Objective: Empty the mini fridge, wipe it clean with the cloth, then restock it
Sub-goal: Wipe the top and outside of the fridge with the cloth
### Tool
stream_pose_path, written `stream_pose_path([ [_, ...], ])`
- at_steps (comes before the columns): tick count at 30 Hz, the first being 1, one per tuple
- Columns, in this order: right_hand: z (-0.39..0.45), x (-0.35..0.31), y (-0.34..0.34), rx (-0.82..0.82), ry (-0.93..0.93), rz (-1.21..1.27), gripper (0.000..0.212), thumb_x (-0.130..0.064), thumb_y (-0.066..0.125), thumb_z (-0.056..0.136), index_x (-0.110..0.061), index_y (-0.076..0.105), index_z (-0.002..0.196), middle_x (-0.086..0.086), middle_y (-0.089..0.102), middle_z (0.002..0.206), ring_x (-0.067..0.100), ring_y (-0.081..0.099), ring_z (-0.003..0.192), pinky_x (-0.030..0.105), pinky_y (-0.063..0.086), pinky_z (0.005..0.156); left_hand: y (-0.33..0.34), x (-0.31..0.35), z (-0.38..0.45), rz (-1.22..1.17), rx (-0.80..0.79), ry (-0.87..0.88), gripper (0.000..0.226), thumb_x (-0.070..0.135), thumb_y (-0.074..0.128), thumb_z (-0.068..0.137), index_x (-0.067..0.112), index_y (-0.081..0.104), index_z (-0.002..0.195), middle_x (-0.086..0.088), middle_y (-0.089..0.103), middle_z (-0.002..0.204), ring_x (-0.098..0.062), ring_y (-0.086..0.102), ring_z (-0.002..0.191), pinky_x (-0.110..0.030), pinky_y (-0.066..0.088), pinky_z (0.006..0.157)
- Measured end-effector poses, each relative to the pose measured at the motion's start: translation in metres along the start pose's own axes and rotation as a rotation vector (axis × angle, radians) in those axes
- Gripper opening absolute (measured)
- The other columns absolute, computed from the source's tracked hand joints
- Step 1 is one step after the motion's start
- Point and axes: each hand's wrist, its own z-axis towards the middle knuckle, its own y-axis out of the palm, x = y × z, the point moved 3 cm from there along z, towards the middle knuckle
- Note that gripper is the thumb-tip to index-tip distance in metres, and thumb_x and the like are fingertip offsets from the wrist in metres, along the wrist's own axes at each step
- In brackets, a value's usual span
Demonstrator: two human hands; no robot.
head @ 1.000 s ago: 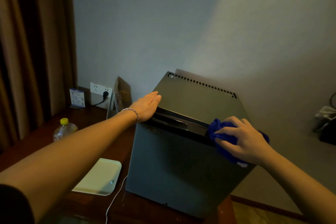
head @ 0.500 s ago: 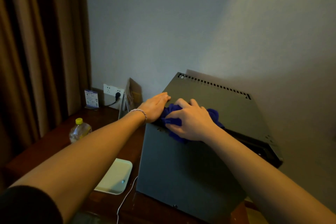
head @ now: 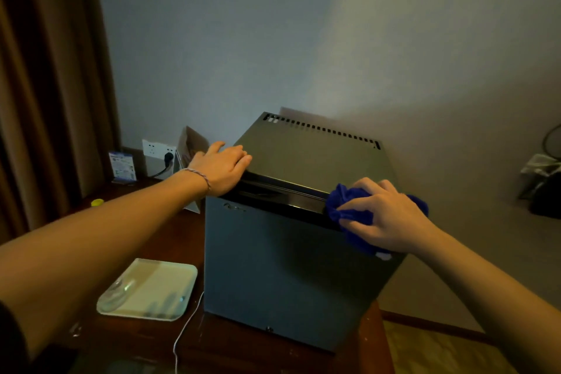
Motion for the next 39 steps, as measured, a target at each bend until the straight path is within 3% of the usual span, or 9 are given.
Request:
stream_pose_path([
  [4, -0.012, 0.010, -0.002, -0.036, 0.011, -0.041, 0.034, -0.063, 0.049, 0.094, -0.048, 0.062, 0.121, -0.014, 0.038, 0.138, 0.014, 0.036, 0.117, 0.038, 0.043, 0.090, -0.001, 0.039, -0.004, 0.091, 0.014, 0.003, 0.054, 0.057, 0.019, 0.101, 0.016, 0.053, 0.102, -0.012, 0.051, 0.137, -0.029, 0.028, 0.144, -0.059, 0.022, 0.116],
  [6, -0.010, 0.008, -0.004, -0.034, 0.001, -0.048, 0.034, -0.063, 0.048, 0.094, -0.046, 0.064, 0.120, -0.012, 0.039, 0.137, 0.014, 0.036, 0.115, 0.036, 0.042, 0.088, 0.008, 0.071, -0.004, 0.044, -0.004, 0.074, 0.055, 0.056, 0.020, 0.102, 0.015, 0.056, 0.109, -0.010, 0.048, 0.142, -0.028, 0.028, 0.145, -0.058, 0.023, 0.116],
  [8, -0.009, 0.007, -0.005, -0.038, -0.007, -0.047, 0.035, -0.063, 0.047, 0.094, -0.046, 0.064, 0.119, -0.010, 0.040, 0.135, 0.015, 0.037, 0.113, 0.037, 0.042, 0.087, 0.023, 0.110, -0.005, 0.003, -0.038, 0.156, 0.057, 0.054, 0.020, 0.103, 0.018, 0.054, 0.129, -0.006, 0.034, 0.156, -0.026, 0.020, 0.149, -0.058, 0.017, 0.119],
  [12, -0.011, 0.008, -0.006, -0.021, -0.016, -0.060, 0.036, -0.064, 0.046, 0.094, -0.046, 0.064, 0.119, -0.008, 0.041, 0.134, 0.019, 0.039, 0.111, 0.041, 0.044, 0.086, 0.046, 0.154, -0.004, 0.053, -0.104, 0.228, 0.059, 0.054, 0.014, 0.103, 0.029, 0.025, 0.155, 0.008, 0.009, 0.166, -0.019, 0.002, 0.153, -0.056, 0.002, 0.122],
  [16, -0.017, 0.017, -0.009, -0.053, -0.012, -0.073, 0.035, -0.062, 0.048, 0.095, -0.045, 0.064, 0.121, -0.007, 0.041, 0.136, 0.021, 0.039, 0.114, 0.042, 0.045, 0.087, 0.049, 0.143, 0.002, 0.099, -0.109, 0.213, 0.055, 0.054, 0.010, 0.103, 0.041, 0.012, 0.156, 0.013, 0.006, 0.165, -0.019, 0.002, 0.153, -0.050, 0.001, 0.123],
  [23, -0.042, 0.044, -0.010, -0.052, 0.024, -0.091, 0.032, -0.059, 0.049, 0.095, -0.043, 0.064, 0.118, -0.008, 0.037, 0.135, 0.021, 0.037, 0.115, 0.040, 0.044, 0.088, 0.050, 0.144, 0.000, 0.141, -0.114, 0.217, 0.055, 0.055, 0.011, 0.103, 0.041, 0.007, 0.157, 0.013, 0.003, 0.165, -0.019, 0.000, 0.153, -0.048, 0.000, 0.123],
  [30, -0.039, 0.029, 0.000, 0.076, 0.022, -0.098, 0.030, -0.059, 0.050, 0.094, -0.040, 0.063, 0.114, -0.007, 0.043, 0.131, 0.023, 0.040, 0.118, 0.043, 0.044, 0.093, 0.050, 0.150, -0.001, 0.162, -0.134, 0.209, 0.056, 0.054, 0.012, 0.104, 0.039, 0.007, 0.157, 0.011, 0.002, 0.166, -0.022, -0.002, 0.153, -0.050, 0.000, 0.123],
  [39, -0.002, -0.010, 0.011, 0.242, -0.002, -0.009, 0.034, -0.060, 0.045, 0.095, -0.038, 0.065, 0.112, -0.008, 0.051, 0.124, 0.020, 0.048, 0.108, 0.040, 0.049, 0.079, 0.043, 0.136, 0.005, 0.190, -0.185, 0.280, 0.055, 0.055, 0.016, 0.104, 0.041, 0.006, 0.156, 0.012, 0.002, 0.166, -0.019, 0.000, 0.153, -0.047, 0.005, 0.124],
])
